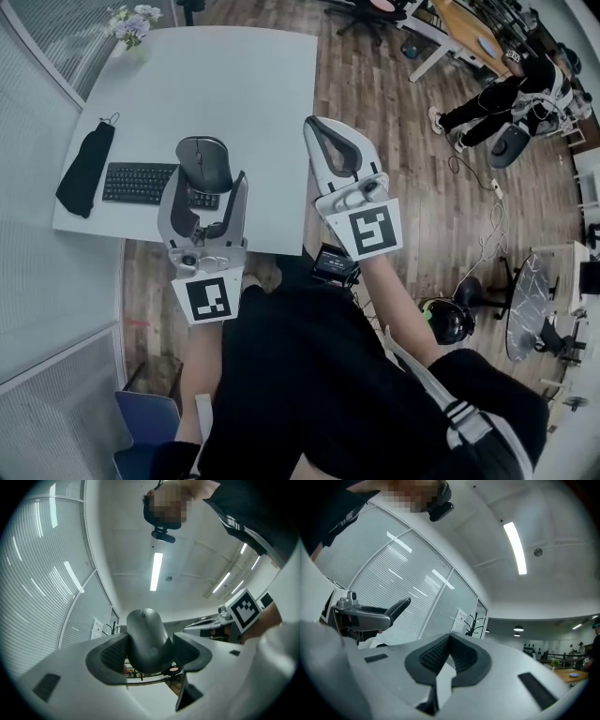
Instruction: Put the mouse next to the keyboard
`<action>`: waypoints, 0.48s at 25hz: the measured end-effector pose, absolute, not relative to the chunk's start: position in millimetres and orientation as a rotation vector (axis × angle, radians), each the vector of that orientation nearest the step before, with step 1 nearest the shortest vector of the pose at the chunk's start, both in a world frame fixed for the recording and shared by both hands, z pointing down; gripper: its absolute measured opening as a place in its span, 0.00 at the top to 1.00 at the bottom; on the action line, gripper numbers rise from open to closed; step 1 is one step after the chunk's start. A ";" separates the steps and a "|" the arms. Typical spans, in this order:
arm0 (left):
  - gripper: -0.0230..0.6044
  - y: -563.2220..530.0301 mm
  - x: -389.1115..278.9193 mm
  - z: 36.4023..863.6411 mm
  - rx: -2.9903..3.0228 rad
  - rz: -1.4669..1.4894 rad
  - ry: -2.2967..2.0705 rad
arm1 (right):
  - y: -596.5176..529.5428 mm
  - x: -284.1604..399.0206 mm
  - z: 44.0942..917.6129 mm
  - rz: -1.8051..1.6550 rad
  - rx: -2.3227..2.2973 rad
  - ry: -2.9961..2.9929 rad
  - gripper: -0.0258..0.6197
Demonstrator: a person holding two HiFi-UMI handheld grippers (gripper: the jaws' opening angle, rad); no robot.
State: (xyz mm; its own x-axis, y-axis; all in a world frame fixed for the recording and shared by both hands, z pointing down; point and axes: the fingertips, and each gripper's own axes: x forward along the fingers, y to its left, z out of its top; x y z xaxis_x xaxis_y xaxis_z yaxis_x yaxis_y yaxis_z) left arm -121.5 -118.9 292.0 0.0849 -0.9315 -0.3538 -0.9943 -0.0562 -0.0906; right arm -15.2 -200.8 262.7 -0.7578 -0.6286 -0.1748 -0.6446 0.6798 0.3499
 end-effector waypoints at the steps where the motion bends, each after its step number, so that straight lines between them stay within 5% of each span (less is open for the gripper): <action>1: 0.48 -120.3 -121.6 297.1 -2.060 0.282 1.926 | -201.1 -15.4 265.6 0.614 -1.071 2.848 0.96; 12: 0.48 -130.6 -126.2 348.5 -2.034 0.213 2.008 | -206.2 -26.6 289.5 0.595 -1.001 2.886 0.96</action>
